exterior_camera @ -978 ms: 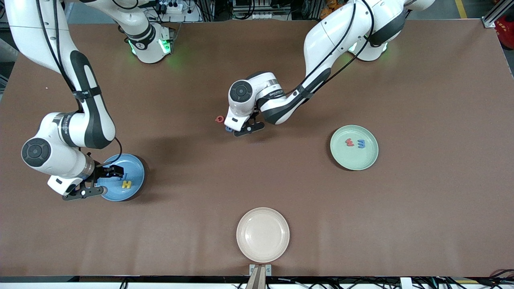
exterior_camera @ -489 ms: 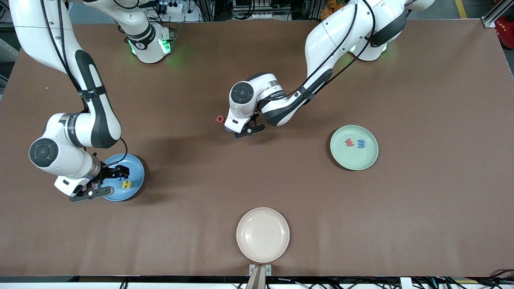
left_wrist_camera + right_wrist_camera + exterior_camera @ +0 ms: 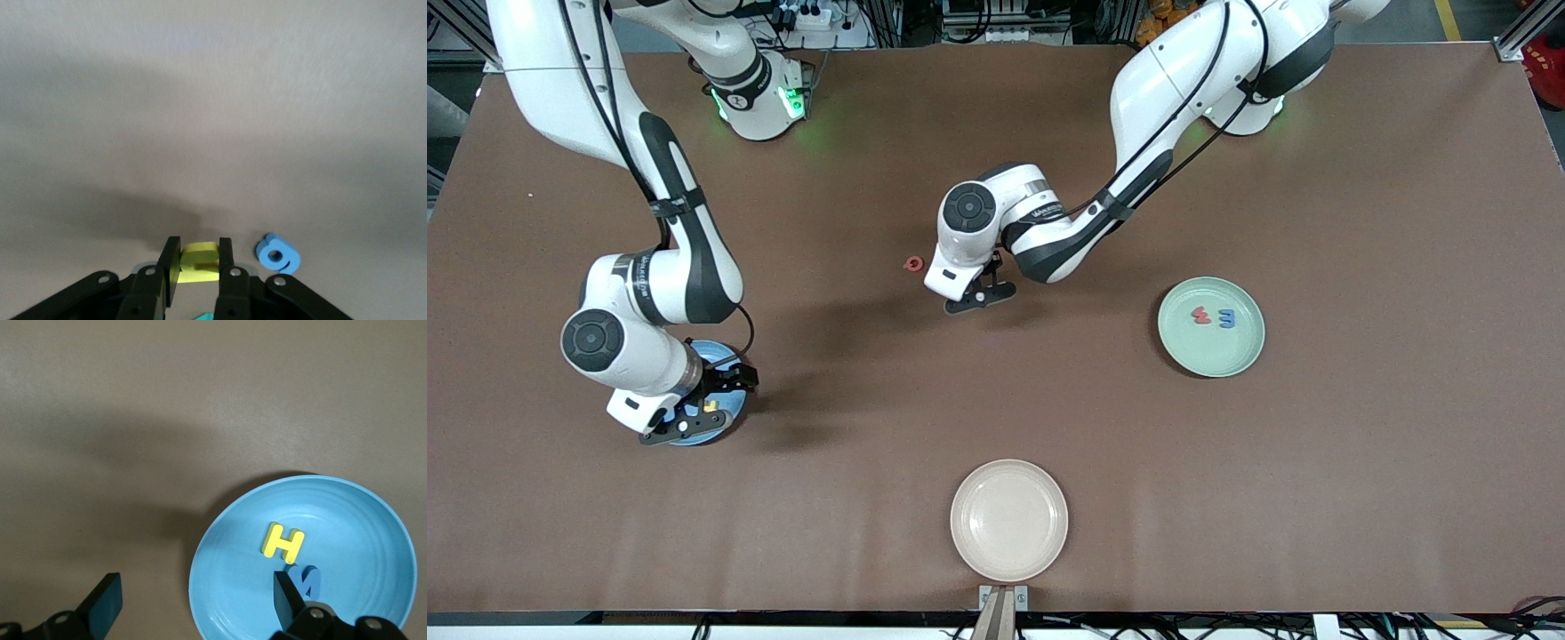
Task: Sort uppercase to blue plate, lowercase to green plate
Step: 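Carry the yellow n with the left gripper over the green plate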
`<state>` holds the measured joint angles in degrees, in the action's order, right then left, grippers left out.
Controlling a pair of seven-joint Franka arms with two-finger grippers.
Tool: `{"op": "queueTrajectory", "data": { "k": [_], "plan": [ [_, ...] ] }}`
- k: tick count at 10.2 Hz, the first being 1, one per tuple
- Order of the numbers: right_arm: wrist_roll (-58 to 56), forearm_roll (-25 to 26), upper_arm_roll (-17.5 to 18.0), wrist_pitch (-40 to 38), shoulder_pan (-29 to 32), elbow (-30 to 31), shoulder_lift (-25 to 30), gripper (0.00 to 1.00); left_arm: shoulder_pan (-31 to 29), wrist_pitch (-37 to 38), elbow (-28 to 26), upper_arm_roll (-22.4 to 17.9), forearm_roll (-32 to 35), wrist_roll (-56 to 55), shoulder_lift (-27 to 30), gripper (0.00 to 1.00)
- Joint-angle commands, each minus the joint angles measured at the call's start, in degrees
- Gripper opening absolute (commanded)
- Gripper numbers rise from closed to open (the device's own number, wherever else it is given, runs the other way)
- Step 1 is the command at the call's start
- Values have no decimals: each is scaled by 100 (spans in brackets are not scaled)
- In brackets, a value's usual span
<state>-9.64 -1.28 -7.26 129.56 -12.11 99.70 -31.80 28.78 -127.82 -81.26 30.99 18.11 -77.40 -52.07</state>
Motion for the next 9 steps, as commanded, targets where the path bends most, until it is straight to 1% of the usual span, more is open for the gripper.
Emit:
{"op": "queueTrajectory", "data": {
  "k": [1, 3, 4, 5, 6, 8, 9],
  "plan": [
    [68, -83, 5, -10, -29, 6, 24, 100, -415, 310, -118, 64, -97, 487, 320, 10],
    [120, -109, 5, 17, -55, 6, 24, 100, -1073, 625, -153, 554, -106, 759, 365, 10],
    [173, -109, 5, 34, -55, 6, 16, 100, -1372, 697, -153, 731, -97, 813, 382, 10],
    [243, -109, 5, 34, -55, 6, 24, 100, -1619, 750, -171, 820, -88, 866, 461, 10],
    [243, -126, 5, 34, -55, 6, 16, 100, -1778, 872, -188, 821, -97, 936, 601, 10],
    [243, -337, 5, 0, -64, 6, 24, 100, -2165, 1415, -267, 838, -114, 1172, 1066, 10],
    [243, -416, 5, -1, -90, 14, 24, 100, -2349, 1557, -398, 838, -123, 1331, 1285, 10]
  ]
}}
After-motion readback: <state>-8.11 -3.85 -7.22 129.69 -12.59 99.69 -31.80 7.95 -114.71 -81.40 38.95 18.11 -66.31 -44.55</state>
